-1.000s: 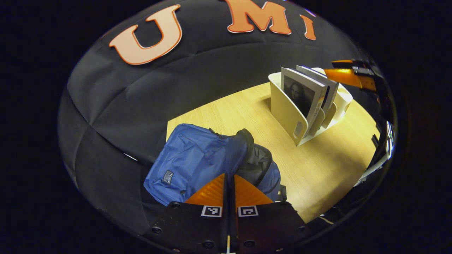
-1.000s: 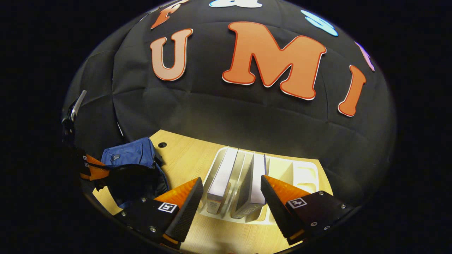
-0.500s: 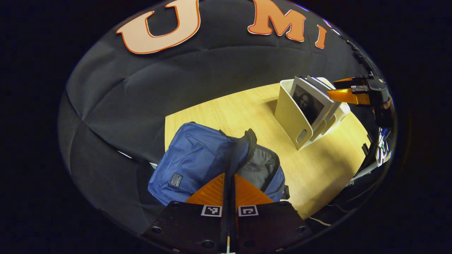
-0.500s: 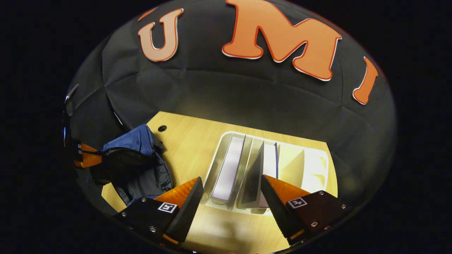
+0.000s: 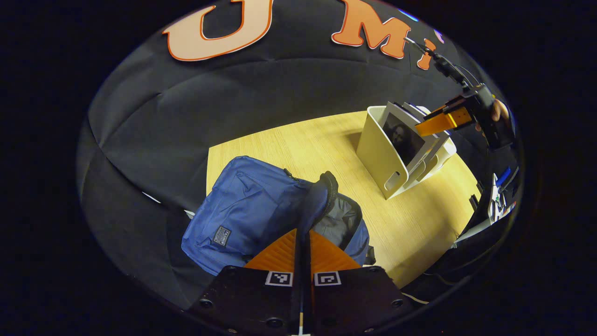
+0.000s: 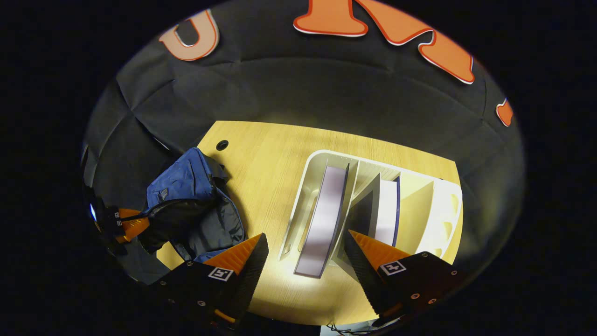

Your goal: Open the schoolbag, grab two books from the bookshelf and put them into the schoolbag.

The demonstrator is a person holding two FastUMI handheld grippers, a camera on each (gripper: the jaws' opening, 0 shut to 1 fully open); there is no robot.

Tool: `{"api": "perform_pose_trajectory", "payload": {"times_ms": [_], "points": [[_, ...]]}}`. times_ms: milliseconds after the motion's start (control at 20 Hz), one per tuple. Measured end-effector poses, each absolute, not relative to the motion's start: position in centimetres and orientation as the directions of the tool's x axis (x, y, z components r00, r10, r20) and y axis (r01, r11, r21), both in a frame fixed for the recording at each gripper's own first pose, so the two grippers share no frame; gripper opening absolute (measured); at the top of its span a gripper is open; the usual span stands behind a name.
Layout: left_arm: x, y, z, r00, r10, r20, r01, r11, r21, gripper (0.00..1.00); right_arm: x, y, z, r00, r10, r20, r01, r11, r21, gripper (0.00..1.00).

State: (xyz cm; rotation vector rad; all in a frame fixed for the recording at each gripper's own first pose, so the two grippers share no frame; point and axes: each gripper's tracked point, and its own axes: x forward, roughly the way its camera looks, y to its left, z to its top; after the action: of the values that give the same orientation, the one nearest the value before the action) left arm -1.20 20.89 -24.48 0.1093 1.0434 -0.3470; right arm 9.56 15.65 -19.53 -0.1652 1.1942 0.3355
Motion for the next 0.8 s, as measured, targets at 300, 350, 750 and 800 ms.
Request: {"api": "perform_pose_trajectory", "payload": {"times_ms": [300,350,750,800], "points": [[0.8,22.2,-22.3,0.432,-0.203,-0.879,0.435,0.900,0.006,0.03,11.3,15.3,-21.2,0.214,0.101,-0.972,-0.327,0.945,0.026,0.93],[1.0,22.4,-21.9,0.431,-0.196,-0.881,0.451,0.892,0.022,0.03,11.4,15.3,-21.7,0.201,0.093,-0.975,-0.329,0.944,0.022,0.92],[1.1,22.4,-22.1,0.409,-0.196,-0.891,0.471,0.882,0.022,0.02,11.9,14.5,-23.2,0.072,0.003,-0.997,-0.217,0.976,-0.013,0.42],[1.2,22.5,-22.1,0.413,-0.195,-0.890,0.469,0.883,0.025,0.02,12.0,14.4,-23.0,0.065,-0.002,-0.998,-0.203,0.979,-0.015,0.38]]}}
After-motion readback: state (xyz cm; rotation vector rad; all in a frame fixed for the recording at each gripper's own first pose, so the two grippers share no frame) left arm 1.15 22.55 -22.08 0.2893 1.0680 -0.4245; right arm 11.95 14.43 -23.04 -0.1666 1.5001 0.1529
